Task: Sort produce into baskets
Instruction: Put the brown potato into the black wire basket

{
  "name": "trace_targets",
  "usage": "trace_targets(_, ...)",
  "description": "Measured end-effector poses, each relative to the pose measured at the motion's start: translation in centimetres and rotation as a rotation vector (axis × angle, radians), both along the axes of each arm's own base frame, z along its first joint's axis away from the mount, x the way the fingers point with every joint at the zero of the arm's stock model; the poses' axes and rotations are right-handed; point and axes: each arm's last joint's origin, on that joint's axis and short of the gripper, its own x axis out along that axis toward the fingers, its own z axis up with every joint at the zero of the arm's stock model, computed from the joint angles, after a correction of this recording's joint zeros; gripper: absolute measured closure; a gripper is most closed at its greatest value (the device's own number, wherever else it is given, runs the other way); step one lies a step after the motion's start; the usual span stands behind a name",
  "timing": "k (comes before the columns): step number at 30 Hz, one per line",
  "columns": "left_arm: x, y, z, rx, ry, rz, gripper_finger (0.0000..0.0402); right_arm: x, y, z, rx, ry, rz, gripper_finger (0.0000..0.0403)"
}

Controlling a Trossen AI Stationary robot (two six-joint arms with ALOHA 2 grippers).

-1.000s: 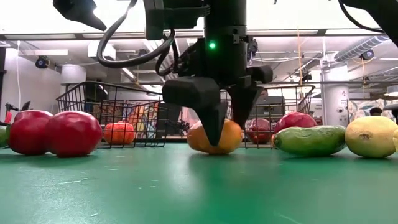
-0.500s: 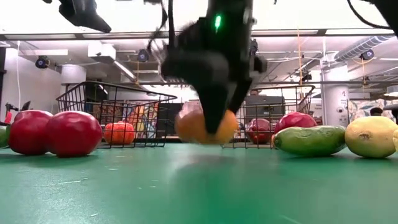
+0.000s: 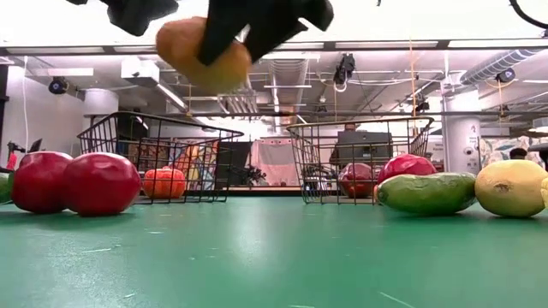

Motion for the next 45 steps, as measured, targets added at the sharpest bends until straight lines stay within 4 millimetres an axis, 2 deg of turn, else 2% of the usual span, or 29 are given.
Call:
trace_targets(7,0.4,-0.2,-0.5,0.047,0.018,-0.002,0.0024,0.8,0.2,1.1,-0.028,-0.083,0.060,0.0200)
trace_targets(12,0.7,-0.2,-0.6,0.055,0.013,0.022,0.0044,1.0,0.3,2.3,-0.035,-0.139,0.096,0.0200)
trace_targets(15,0.8,-0.3,-0.5,0.057,0.002,0.020,0.0068,1.2,0.4,2.5,-0.047,-0.159,0.121,0.0200)
trace_targets(23,0.9,-0.4,-0.3,0.058,0.002,0.021,0.0166,1.2,0.4,2.6,-0.053,-0.159,0.127,0.0198)
trace_targets(26,1.0,-0.3,-0.3,0.052,0.005,0.027,0.0170,1.3,0.2,2.5,-0.032,-0.165,0.109,0.0179)
trace_targets(29,1.0,-0.2,-0.3,0.060,0.005,0.065,0.0170,1.2,0.0,2.6,-0.027,-0.154,0.103,0.0144)
trace_targets(36,1.0,0.5,0.5,0.117,0.049,0.238,0.0162,-0.2,-1.1,4.5,-0.010,-0.124,0.070,0.0067)
trace_targets(41,0.8,1.8,2.2,0.233,0.143,0.431,0.0162,-1.8,-2.3,6.6,0.000,-0.115,0.016,0.0046)
trace_targets(45,0.4,3.9,3.4,0.311,0.248,0.576,0.0161,-2.5,-2.8,7.9,0.000,-0.134,0.011,0.0045)
